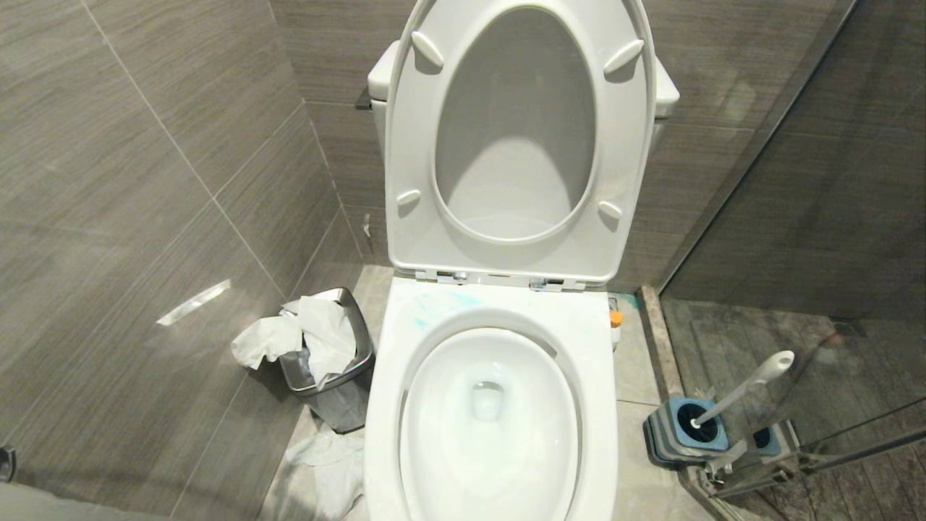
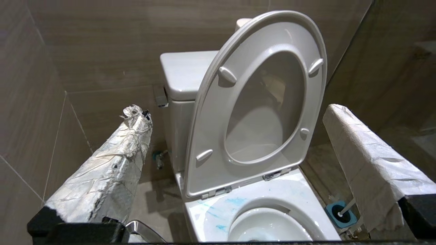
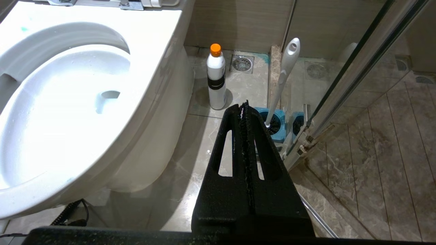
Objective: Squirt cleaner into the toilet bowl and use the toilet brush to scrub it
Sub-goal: Pour in the cleaning agent
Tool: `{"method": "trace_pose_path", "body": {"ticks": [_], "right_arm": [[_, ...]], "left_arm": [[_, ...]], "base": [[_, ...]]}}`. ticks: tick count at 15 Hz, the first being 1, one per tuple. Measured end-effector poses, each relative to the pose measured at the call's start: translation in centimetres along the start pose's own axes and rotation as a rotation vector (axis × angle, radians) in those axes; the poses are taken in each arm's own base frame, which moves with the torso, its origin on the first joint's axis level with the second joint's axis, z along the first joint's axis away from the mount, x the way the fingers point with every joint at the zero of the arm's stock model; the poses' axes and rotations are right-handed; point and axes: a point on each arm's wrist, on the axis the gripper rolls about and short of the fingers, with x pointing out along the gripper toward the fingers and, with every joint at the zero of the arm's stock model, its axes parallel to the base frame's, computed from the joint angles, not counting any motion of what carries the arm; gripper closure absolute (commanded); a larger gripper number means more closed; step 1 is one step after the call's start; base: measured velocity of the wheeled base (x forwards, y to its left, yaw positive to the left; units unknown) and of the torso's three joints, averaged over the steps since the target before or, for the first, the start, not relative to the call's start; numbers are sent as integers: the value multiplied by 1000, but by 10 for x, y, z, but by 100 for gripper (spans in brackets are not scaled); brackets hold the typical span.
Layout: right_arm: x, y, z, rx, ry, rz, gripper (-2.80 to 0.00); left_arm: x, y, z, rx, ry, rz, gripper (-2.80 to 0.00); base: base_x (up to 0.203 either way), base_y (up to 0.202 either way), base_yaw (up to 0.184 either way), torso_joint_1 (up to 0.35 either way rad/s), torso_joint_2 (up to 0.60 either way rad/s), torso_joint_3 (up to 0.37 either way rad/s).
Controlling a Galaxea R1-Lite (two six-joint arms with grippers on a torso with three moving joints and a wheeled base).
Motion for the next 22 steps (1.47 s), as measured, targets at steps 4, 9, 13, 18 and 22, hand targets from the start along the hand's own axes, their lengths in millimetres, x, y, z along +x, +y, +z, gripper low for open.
{"method": "trace_pose_path", "body": {"ticks": [4, 9, 13, 18, 22], "right_arm": [[0, 0, 0, 0, 0, 0, 0], [0, 0, 0, 0, 0, 0, 0], [0, 0, 0, 0, 0, 0, 0], [0, 0, 0, 0, 0, -1, 0], [0, 0, 0, 0, 0, 0, 0]], "left_arm": [[-13, -2, 7, 16, -28, 10, 0], [-38, -4, 13, 23, 17, -3, 0], [-65, -9, 26, 52, -44, 18, 0], [-109, -26, 37, 81, -95, 60, 0], [-149, -47, 38, 111, -127, 74, 0]], "base": [[0, 0, 0, 0, 0, 0], [0, 0, 0, 0, 0, 0], [0, 0, 0, 0, 0, 0], [0, 0, 0, 0, 0, 0], [0, 0, 0, 0, 0, 0]]}}
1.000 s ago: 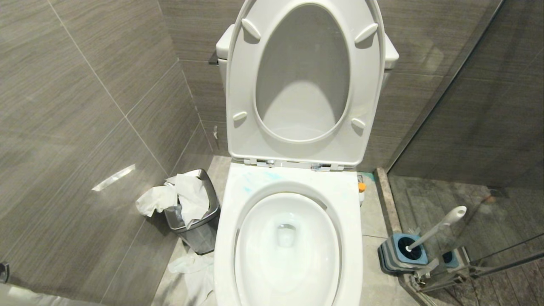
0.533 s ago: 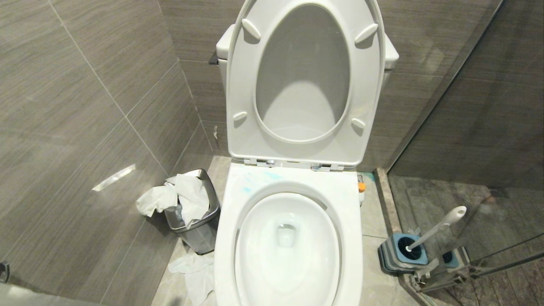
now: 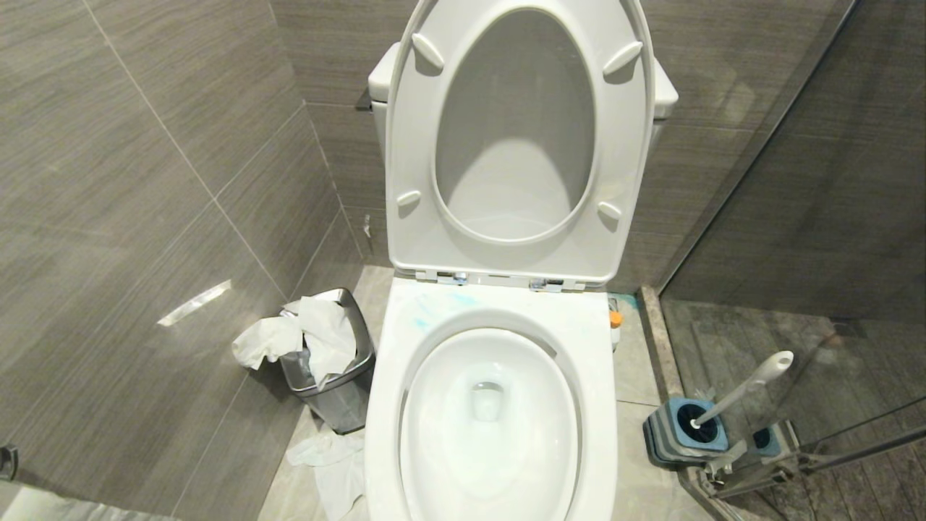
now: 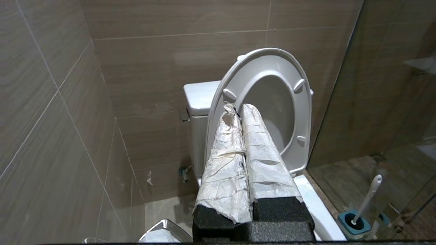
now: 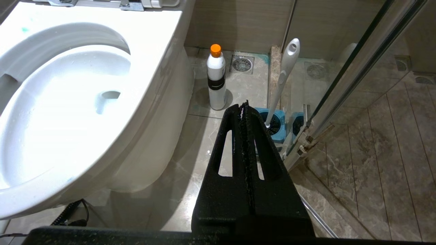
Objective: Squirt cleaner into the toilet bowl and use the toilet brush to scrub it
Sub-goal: Pour in the cleaning agent
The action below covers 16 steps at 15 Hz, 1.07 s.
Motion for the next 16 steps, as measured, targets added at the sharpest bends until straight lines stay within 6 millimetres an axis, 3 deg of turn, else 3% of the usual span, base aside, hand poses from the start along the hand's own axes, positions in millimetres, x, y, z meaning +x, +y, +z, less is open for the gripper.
{"method": "trace_pose_path", "body": {"ticks": [5, 9, 16], "right_arm": [[0, 0, 0, 0, 0, 0, 0], [0, 0, 0, 0, 0, 0, 0], [0, 0, 0, 0, 0, 0, 0]], "left_arm": [[-46, -19, -22, -6, 39, 18, 0], [-75, -34, -61, -5, 78, 48, 0], [-105, -44, -119, 57, 126, 54, 0]], "base": [[0, 0, 0, 0, 0, 0], [0, 0, 0, 0, 0, 0], [0, 0, 0, 0, 0, 0]]}}
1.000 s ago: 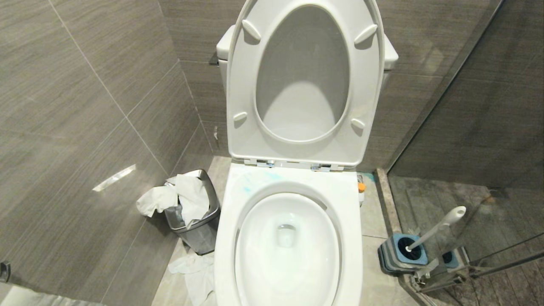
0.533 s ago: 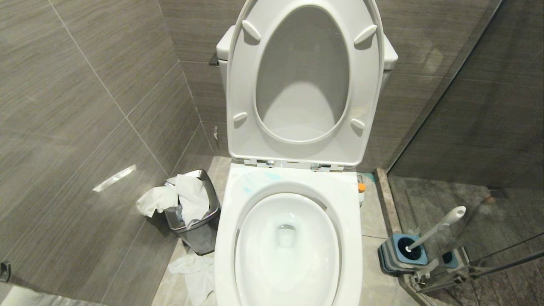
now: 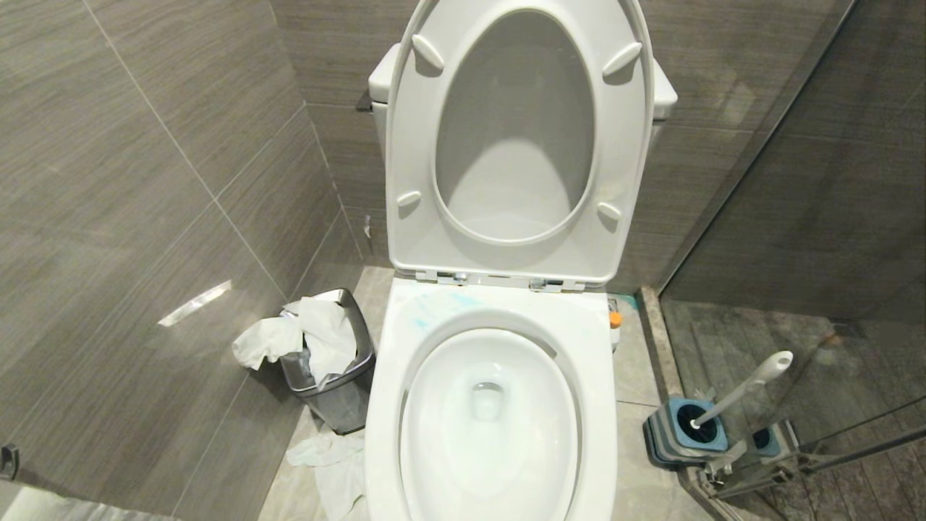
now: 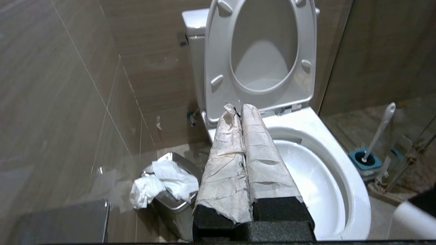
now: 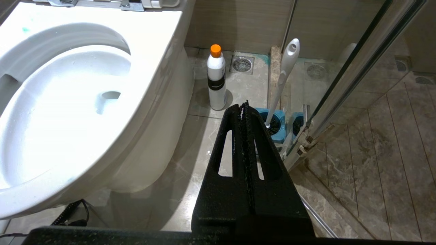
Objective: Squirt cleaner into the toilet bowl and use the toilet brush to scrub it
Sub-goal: Pour in the cleaning agent
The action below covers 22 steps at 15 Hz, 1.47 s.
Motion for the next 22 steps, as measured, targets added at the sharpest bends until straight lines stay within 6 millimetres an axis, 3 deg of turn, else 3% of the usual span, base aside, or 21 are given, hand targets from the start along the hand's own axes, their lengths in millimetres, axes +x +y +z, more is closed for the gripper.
{"method": "trace_pose_path", "body": {"ticks": [6, 13, 19, 22], "right_arm": [[0, 0, 0, 0, 0, 0, 0], [0, 0, 0, 0, 0, 1, 0], [0, 0, 0, 0, 0, 1, 0], [0, 0, 0, -1, 0, 0, 0]], "left_arm": [[-12, -6, -50, 4, 35, 10, 0], [12, 2, -117, 14, 63, 136, 0], [18, 5, -180, -13, 258, 260, 0], [17, 4, -187, -34, 288, 271, 0]], "base": [[0, 0, 0, 0, 0, 0], [0, 0, 0, 0, 0, 0], [0, 0, 0, 0, 0, 0], [0, 0, 0, 0, 0, 0]]}}
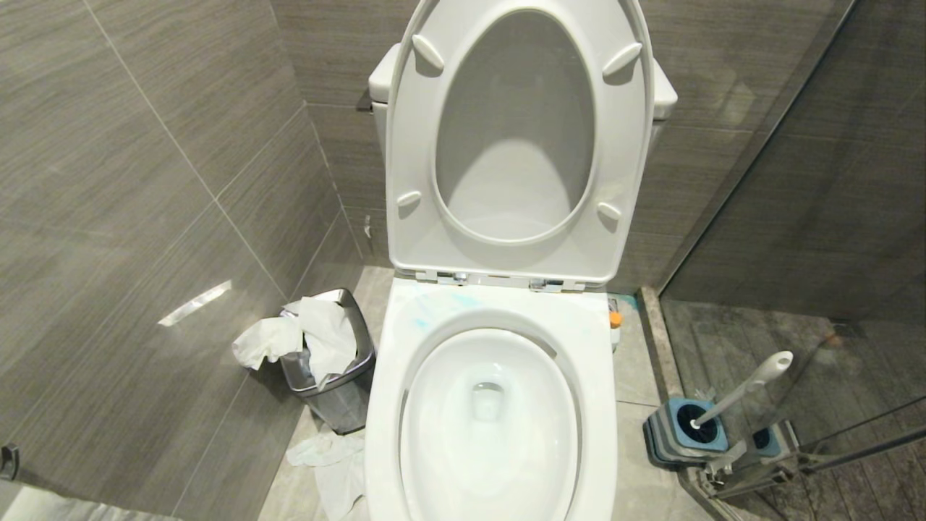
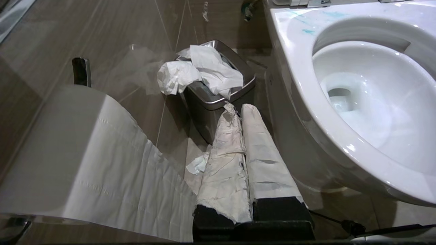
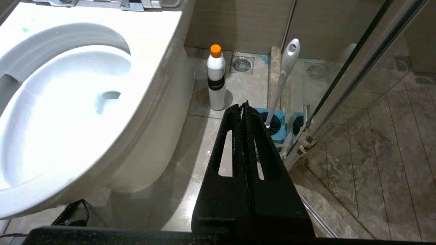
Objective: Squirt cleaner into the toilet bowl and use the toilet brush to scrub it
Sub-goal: Pour in the cleaning agent
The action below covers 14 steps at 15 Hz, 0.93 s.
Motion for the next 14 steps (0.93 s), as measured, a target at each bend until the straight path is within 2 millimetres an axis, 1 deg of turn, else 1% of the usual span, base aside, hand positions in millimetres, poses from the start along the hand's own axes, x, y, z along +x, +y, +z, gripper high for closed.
{"method": "trace_pose_path", "body": {"ticks": [4, 6, 14], "right_arm": [[0, 0, 0, 0, 0, 0, 0], [0, 0, 0, 1, 0, 0, 0], [0, 0, 0, 0, 0, 0, 0]], "left_arm": [[1, 1, -5, 3, 42, 51, 0], [0, 0, -8, 9, 82, 44, 0], [-1, 1, -8, -19, 89, 53, 0]], "base": [[0, 0, 0, 0, 0, 0], [0, 0, 0, 0, 0, 0], [0, 0, 0, 0, 0, 0]]}}
